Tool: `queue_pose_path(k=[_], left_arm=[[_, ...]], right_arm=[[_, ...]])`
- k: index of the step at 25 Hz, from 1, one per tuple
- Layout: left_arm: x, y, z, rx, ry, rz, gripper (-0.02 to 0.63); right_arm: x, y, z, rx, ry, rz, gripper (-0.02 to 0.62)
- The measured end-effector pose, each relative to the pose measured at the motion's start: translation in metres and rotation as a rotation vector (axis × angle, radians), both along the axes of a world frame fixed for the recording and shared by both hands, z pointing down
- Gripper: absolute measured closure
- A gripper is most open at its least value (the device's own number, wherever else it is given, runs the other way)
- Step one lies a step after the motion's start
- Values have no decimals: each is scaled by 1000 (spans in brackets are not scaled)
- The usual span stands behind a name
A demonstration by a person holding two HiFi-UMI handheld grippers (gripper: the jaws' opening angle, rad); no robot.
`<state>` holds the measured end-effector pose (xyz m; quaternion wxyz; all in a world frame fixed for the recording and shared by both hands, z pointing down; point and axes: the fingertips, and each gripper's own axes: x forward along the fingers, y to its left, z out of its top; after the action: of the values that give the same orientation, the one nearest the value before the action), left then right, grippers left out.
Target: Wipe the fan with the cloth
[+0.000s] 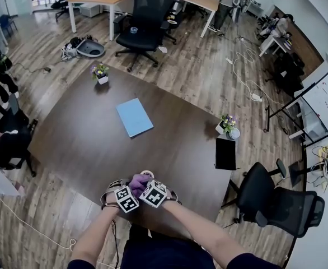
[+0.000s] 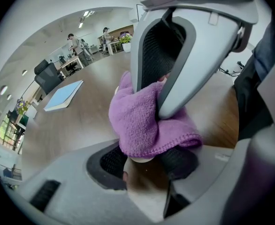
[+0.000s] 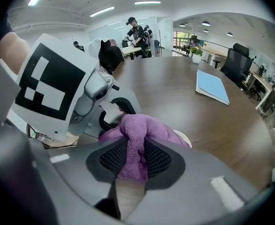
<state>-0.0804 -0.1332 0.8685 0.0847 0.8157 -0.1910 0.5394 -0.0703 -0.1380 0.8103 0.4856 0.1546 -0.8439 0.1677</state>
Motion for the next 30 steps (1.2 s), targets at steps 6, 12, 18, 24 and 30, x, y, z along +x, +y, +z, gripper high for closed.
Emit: queue_pose_path(k=[6,12,18,24,30], left_arm=[[1,-1,-2,0,13,-14,410],[0,-3,0,-1,14,-6,410],[-1,1,-1,-13,7,1,408],[0,1,0,-16,5,0,408],[-1,0,1,-18,2,0,408]], right_arm=[[-2,-5,-1,2,0,-5,483],[-4,-11,-2,-51,-56,88,483],[-8,-18,-7,-82,-92,150,483],[-11,-31,-6,-63,-95,175,482],[-11,-40,-5,-55,-86,185,482]])
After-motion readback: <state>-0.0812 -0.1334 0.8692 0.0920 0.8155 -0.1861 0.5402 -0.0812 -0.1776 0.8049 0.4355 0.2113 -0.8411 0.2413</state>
